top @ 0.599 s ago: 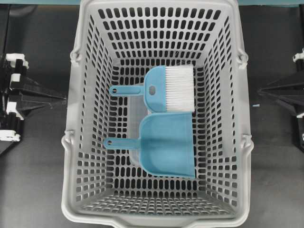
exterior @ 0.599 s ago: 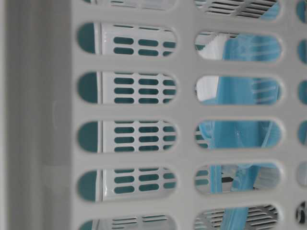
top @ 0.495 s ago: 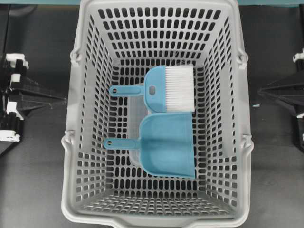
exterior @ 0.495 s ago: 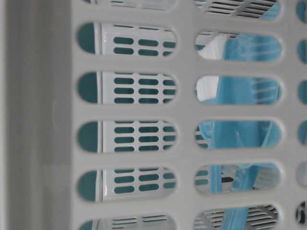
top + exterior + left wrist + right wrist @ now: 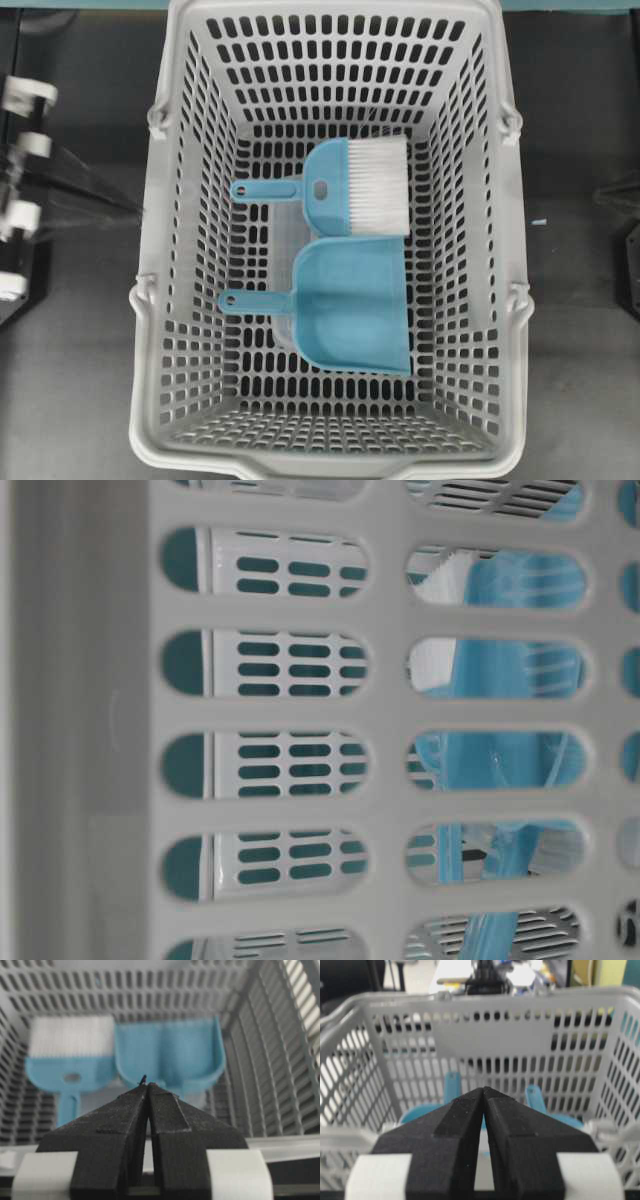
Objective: Pick up the dustpan from the shopping basket with the left arm.
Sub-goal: 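Move the left gripper over the basket toward the blue dustpan handle, then lower the left gripper and close it on the blue dustpan's handle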
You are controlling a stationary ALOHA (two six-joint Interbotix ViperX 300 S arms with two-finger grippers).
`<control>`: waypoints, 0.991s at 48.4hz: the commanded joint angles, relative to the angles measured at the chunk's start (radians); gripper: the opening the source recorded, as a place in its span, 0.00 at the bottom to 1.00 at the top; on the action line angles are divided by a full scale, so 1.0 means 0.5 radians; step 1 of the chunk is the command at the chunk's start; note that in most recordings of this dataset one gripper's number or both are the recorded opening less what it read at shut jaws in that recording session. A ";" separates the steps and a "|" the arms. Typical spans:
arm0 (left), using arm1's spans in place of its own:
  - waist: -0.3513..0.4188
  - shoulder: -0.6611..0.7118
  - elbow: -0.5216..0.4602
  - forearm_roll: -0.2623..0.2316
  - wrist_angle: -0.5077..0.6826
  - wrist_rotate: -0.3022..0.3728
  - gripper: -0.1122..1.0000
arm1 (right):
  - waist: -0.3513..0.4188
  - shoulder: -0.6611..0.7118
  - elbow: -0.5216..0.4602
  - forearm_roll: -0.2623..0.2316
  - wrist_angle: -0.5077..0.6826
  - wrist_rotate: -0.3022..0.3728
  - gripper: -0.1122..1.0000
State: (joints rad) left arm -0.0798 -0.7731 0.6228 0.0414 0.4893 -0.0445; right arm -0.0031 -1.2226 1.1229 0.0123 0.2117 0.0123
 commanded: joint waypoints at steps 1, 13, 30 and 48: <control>-0.049 0.236 -0.282 0.006 0.258 0.003 0.10 | 0.000 -0.028 -0.049 0.006 0.098 0.003 0.10; -0.104 0.819 -0.779 0.006 0.831 -0.015 0.10 | 0.000 -0.046 -0.043 0.006 0.175 0.000 0.10; -0.123 1.331 -1.227 0.006 1.298 -0.025 0.11 | 0.015 -0.071 -0.034 0.009 0.175 0.003 0.10; -0.141 1.549 -1.126 0.006 1.200 -0.325 0.87 | 0.021 -0.092 -0.006 0.009 0.153 0.006 0.10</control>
State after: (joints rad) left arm -0.1442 -0.0015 0.0522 0.0414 1.1167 -0.1902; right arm 0.0046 -1.2732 1.1259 0.0123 0.3007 0.0123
